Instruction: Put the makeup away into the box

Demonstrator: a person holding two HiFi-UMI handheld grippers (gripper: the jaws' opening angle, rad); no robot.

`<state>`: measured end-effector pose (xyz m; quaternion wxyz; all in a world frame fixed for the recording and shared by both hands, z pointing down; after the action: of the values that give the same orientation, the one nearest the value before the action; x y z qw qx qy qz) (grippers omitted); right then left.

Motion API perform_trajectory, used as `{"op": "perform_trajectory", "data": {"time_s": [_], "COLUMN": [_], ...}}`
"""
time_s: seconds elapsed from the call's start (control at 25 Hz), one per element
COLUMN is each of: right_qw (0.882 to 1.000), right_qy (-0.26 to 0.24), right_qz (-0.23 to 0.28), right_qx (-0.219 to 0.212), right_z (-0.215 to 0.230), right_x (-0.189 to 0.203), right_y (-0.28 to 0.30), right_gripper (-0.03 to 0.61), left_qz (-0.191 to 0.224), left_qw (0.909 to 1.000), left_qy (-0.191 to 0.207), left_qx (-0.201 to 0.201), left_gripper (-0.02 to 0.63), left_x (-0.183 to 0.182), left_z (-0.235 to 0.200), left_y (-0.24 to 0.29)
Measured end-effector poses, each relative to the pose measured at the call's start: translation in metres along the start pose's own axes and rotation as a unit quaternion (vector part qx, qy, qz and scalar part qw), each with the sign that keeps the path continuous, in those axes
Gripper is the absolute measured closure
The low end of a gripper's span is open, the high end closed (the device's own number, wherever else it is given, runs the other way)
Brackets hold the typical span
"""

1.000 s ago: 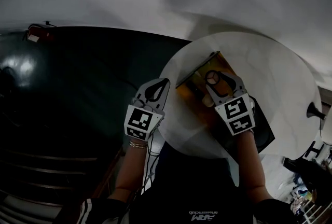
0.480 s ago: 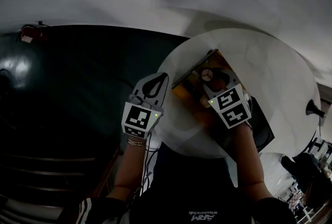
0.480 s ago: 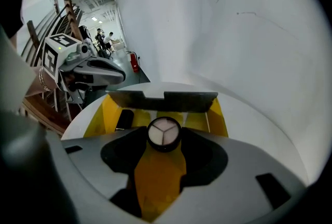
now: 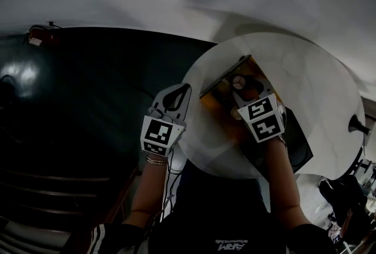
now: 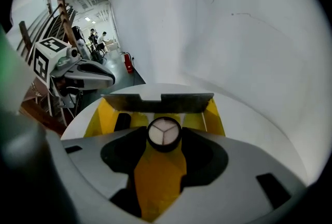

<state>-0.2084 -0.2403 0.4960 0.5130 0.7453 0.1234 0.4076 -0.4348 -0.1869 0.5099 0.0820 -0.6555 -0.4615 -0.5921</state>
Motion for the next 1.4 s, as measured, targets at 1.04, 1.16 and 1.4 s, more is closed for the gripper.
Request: {"op": "perform_trajectory", "data": {"time_s": [1.04,1.16,1.4], "right_qw": [0.996,0.994,0.989], "right_qy": [0.019,0.025,0.045], "right_qz": [0.084,0.098,0.133], "right_qx": [0.029,0.036,0.054], "right_z": [-0.017,-0.018,-0.012], "right_x": [-0.012,-0.009,0.001], "right_y": [-0.092,-0.104,-0.132], "right_gripper": [0.351,0.351,0.356], "left_qz": [0.018,0.021,0.033], "left_qw": [0.9983,0.9977,0.9964], "left_qy": [0.054,0.064,0.077], "left_qx": [0.009,0.01,0.01], "left_gripper": [0.595,0.595,0.597], "left_x": [-0.038,-0.044,-0.054], "left_z": [0.049,0.056,0.072], "left_y": [-0.048,-0.052,-0.056]}}
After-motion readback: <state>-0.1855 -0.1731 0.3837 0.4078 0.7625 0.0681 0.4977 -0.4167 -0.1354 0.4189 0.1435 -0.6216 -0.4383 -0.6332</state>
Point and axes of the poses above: the fingertips, and each gripper's own axes: y forward along the fingers, z to its right, x out of its underside, the point moved 10 cm from there along -y, backward along the fingers, and after that the axes turned 11 degrees about x, right-handed, at the moved point
